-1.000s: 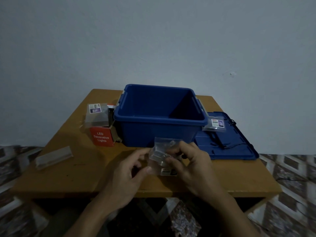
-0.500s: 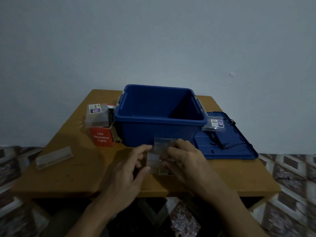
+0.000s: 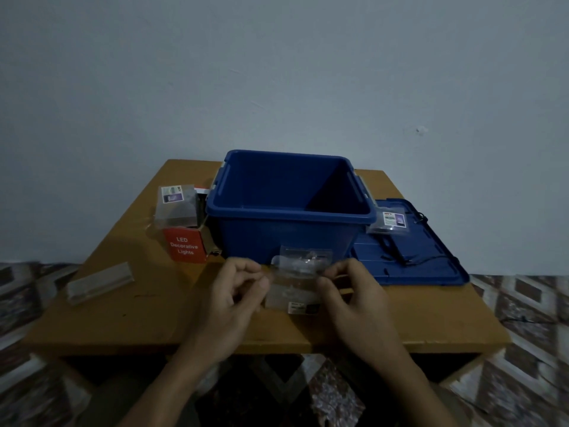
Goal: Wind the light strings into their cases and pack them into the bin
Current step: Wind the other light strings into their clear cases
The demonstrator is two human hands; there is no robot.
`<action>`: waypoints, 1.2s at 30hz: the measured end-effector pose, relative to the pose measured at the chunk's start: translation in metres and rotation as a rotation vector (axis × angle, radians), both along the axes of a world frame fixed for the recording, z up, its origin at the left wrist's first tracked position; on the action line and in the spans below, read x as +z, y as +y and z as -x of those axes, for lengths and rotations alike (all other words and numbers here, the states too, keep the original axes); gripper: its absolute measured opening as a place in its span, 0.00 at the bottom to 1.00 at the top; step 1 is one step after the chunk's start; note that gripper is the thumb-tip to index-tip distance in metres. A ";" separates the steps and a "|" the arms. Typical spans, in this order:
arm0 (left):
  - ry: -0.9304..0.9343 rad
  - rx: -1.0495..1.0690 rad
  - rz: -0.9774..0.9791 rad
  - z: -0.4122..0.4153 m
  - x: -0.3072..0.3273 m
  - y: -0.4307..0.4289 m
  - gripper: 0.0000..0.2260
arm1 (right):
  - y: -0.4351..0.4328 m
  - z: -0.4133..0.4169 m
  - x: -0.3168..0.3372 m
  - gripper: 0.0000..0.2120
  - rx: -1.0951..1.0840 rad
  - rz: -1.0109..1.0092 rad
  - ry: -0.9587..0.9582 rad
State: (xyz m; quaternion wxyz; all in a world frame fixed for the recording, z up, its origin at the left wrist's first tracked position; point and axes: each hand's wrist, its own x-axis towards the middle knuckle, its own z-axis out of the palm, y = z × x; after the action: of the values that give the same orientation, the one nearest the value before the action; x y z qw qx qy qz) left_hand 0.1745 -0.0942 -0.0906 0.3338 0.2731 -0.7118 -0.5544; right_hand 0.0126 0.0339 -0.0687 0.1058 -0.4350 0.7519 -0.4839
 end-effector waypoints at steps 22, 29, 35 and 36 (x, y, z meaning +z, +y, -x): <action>0.048 -0.052 -0.099 -0.004 0.004 0.000 0.15 | 0.002 -0.002 0.005 0.14 0.139 0.119 -0.681; 0.044 -0.062 -0.049 -0.004 0.001 0.003 0.13 | 0.003 -0.003 0.004 0.04 0.171 0.131 -0.556; 0.052 -0.010 -0.038 -0.003 -0.001 0.002 0.11 | 0.004 -0.004 0.004 0.03 0.187 0.118 -0.491; 0.058 -0.013 -0.047 -0.004 -0.002 0.002 0.10 | 0.004 -0.004 0.005 0.03 0.186 0.112 -0.489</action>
State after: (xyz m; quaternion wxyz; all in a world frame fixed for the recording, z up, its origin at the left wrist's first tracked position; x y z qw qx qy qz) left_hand 0.1788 -0.0927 -0.0921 0.3440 0.2601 -0.6903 -0.5809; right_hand 0.0165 0.0380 -0.0641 0.3042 -0.3775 0.6327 -0.6038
